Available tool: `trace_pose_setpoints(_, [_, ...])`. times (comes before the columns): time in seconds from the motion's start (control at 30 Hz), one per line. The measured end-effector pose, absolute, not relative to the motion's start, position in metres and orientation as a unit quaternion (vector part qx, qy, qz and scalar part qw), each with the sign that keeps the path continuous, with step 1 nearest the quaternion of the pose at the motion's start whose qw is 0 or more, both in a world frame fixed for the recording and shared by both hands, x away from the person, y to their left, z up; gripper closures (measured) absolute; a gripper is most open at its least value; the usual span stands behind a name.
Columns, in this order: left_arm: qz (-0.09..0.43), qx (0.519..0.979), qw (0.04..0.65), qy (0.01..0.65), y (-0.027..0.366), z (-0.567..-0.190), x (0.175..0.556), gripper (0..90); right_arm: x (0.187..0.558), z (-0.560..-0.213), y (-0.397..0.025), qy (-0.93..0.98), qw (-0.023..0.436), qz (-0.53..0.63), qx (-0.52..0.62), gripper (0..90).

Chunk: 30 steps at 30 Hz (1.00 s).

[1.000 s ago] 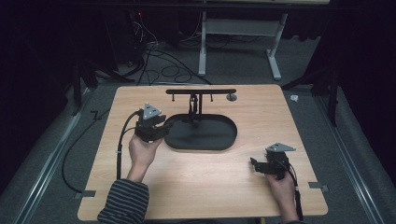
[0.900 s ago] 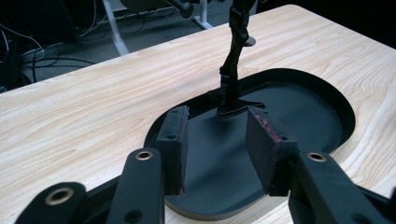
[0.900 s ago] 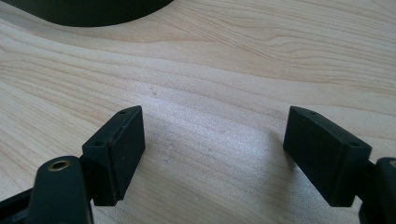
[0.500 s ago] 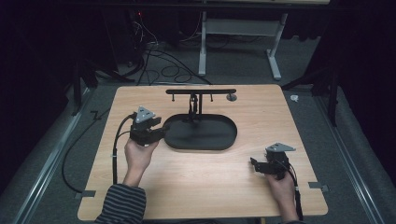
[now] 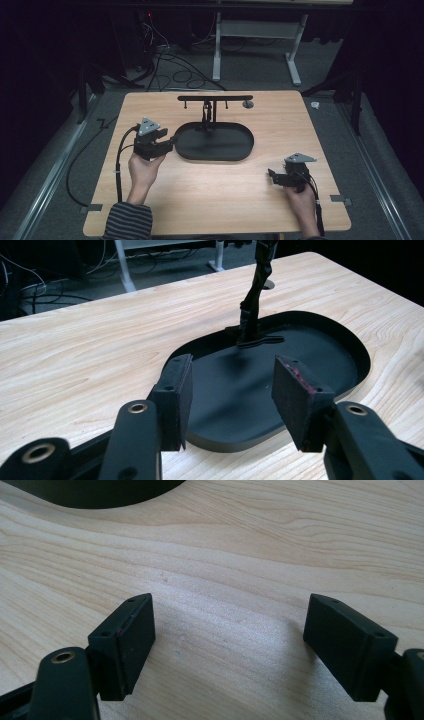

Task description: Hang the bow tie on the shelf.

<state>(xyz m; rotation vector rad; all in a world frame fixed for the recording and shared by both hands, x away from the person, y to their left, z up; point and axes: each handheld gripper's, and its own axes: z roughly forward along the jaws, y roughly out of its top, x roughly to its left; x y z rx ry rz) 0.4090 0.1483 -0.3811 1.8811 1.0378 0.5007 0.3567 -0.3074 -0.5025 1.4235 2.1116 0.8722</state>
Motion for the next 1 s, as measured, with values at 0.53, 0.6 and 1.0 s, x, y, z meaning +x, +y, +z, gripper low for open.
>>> trace_pose_setpoints(0.53, [0.202,0.754,0.455,0.429,0.161,-0.383,0.397,49.8,0.357,-0.502,-0.307,0.764,0.223,0.316,0.516,21.7])
trace_pose_setpoints(0.6, [0.201,0.752,0.457,0.431,0.162,-0.383,0.395,49.8,0.357,-0.503,-0.307,0.764,0.223,0.316,0.516,21.7])
trace_pose_setpoints(1.0, [0.197,0.747,0.459,0.438,0.168,-0.389,0.388,49.0,0.357,-0.503,-0.307,0.764,0.223,0.316,0.516,21.7])
